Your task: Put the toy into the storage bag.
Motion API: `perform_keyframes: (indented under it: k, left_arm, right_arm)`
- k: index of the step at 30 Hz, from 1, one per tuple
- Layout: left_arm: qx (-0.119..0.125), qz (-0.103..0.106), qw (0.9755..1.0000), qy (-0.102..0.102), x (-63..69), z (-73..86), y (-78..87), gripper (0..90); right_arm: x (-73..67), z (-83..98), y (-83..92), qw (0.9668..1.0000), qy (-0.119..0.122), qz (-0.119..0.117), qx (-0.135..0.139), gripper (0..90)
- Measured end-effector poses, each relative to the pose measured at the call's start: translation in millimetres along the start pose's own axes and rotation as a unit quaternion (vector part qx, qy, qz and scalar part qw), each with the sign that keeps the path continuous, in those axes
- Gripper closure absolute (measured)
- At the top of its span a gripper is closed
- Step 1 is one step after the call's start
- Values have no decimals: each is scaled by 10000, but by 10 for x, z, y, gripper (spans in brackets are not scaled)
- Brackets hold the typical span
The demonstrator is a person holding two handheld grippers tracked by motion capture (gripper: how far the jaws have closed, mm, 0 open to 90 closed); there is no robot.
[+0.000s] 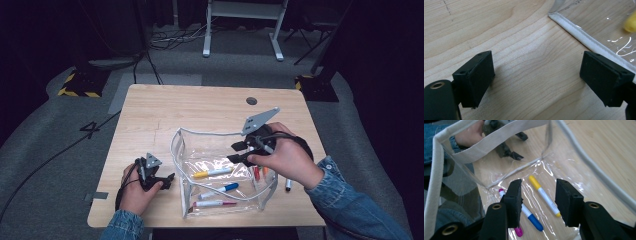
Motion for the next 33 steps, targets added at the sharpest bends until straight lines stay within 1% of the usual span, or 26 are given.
perform_keyframes:
  k: [5, 8, 13, 14, 17, 19, 20, 22, 24, 27, 33]
  left_arm:
    - [-3, -2, 10000, -5, -1, 0, 0, 127]
    - [-3, -2, 10000, -5, -1, 0, 0, 127]
    - [-3, -2, 10000, -5, -1, 0, 0, 127]
    - [-12, 5, 10000, -2, -1, 0, 2, 127]
    - [-14, 6, 10000, -4, -1, 0, 2, 127]
    - [0, -2, 10000, -1, 0, 0, 0, 127]
    - [-1, -1, 10000, -1, 0, 0, 0, 127]
    - [-5, -1, 10000, -6, -1, 0, 1, 127]
    - [1, -2, 10000, 0, 0, 0, 0, 127]
    - [-1, 0, 10000, 1, 0, 0, 0, 127]
    - [0, -1, 10000, 1, 0, 0, 0, 127]
  right_arm:
    - [194, 149, 243, 9990, -325, 255, 175, 570]
    - [310, 266, 386, 9972, -548, 413, 313, 556]
    - [497, 507, 617, 9924, -902, 700, 457, 545]
    - [536, 560, 659, 9915, -943, 770, 463, 545]
    - [638, 722, 767, 9879, -1131, 937, 488, 544]
    - [700, 830, 827, 9846, -1278, 1067, 529, 539]
    - [736, 888, 851, 9832, -1314, 1155, 522, 537]
    - [799, 1002, 894, 9802, -1421, 1276, 526, 535]
    - [856, 1119, 921, 9771, -1573, 1335, 511, 531]
    - [936, 1302, 916, 9729, -1771, 1421, 438, 525]
    - [1052, 1639, 782, 9649, -2134, 1514, 226, 496]
Point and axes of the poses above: each handheld gripper's, and its own axes: y roughly backward along the jaws, z roughly out of its underside, x roughly to its right, the point moved 5 cm from there along -y, roughly forward along the jaws, and after that the axes turned 1 degree about y, right-handed, at the moved point
